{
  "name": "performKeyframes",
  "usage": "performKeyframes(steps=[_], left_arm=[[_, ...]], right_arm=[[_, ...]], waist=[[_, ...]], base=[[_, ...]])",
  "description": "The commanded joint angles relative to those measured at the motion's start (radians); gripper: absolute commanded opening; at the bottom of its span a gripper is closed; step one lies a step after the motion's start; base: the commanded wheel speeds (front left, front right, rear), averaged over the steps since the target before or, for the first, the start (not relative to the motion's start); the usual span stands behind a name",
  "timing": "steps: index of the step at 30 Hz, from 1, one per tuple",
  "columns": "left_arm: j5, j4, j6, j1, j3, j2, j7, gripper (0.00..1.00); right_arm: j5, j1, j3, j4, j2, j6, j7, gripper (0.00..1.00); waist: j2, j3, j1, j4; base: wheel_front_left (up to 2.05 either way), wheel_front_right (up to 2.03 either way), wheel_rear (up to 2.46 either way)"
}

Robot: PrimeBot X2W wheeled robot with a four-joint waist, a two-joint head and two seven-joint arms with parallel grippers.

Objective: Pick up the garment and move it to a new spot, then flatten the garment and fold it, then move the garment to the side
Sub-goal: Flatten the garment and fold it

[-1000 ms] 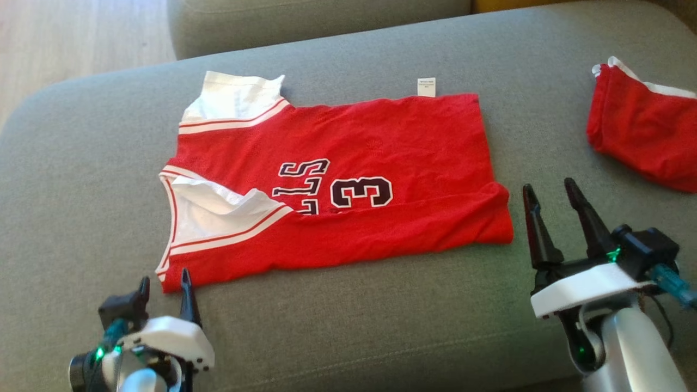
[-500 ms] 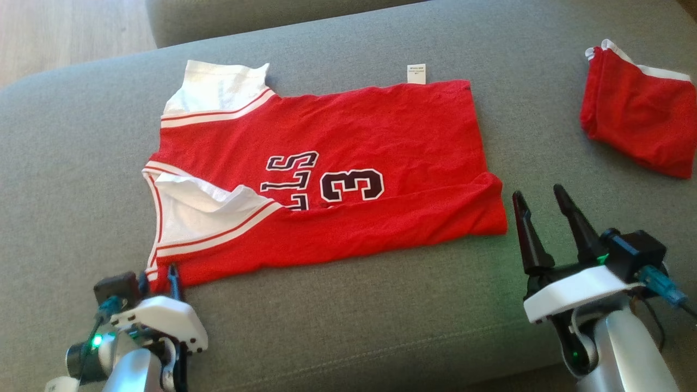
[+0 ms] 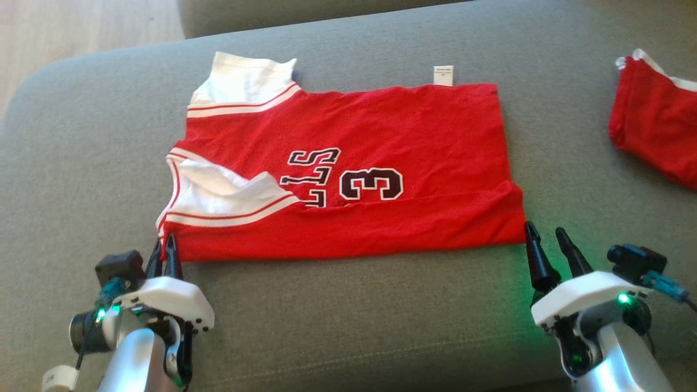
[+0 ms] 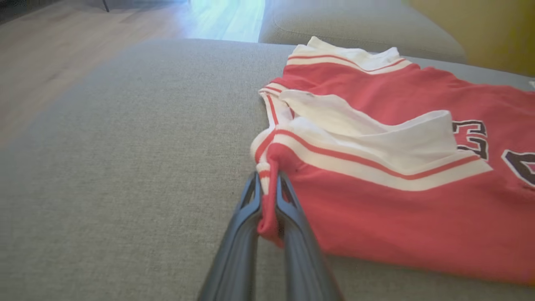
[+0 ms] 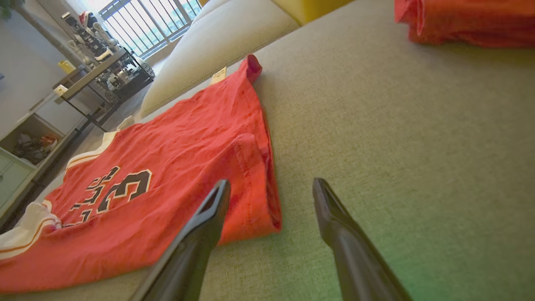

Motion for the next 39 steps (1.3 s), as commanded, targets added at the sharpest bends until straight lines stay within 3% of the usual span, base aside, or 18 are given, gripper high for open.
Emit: performKeyframes(steps=[1,10,17,18,19,20,30,39], left_arm=[[0.01,-0.041,0.002,-0.01,0.03,0.026,-0.013,0.0],[0.03,-0.113,-0.005,0.018,0.013,0.018,-0.013,0.0],[0.037,-0.133,-0.007,0.019,0.012,0.019,-0.013,0.0],[0.038,-0.134,-0.007,0.019,0.011,0.019,-0.013,0.0],[0.039,-0.135,-0.007,0.018,0.011,0.019,-0.013,0.0],[0.039,-0.135,-0.007,0.017,0.011,0.019,-0.013,0.0],[0.048,-0.104,-0.015,0.046,0.002,0.041,-0.013,0.0],[0.057,-0.116,-0.024,0.147,-0.018,0.064,-0.011,0.0]], right_arm=[[0.018,-0.052,0.016,-0.007,0.002,0.0,0.0,1.0],[0.148,-0.184,0.047,0.248,0.002,0.0,-0.009,1.0],[0.221,-0.24,0.143,0.351,0.002,0.0,-0.026,1.0],[0.229,-0.245,0.159,0.361,0.002,0.0,-0.027,0.92],[0.237,-0.249,0.172,0.37,0.002,0.0,-0.029,0.29],[0.243,-0.254,0.181,0.378,0.002,0.0,-0.032,0.0],[0.19,-0.278,0.154,0.447,0.002,0.0,-0.07,0.0],[0.158,-0.227,0.114,0.432,-0.011,0.0,-0.05,0.0]], waist=[[0.0,0.0,-0.0001,0.011],[0.0,0.007,-0.0001,0.042],[0.0,0.015,-0.0001,0.045],[0.0,0.016,-0.0001,0.045],[0.0,0.016,-0.0001,0.045],[0.0,0.017,-0.0001,0.046],[0.0,-0.011,-0.0001,0.039],[0.0,-0.083,-0.0001,0.019]], base=[[0.0,0.0,0.0],[0.0,0.0,0.0],[0.0,0.0,0.0],[0.0,0.0,0.0],[0.0,0.0,0.0],[0.0,0.0,0.0],[0.0,0.0,0.0],[0.0,0.0,0.0]])
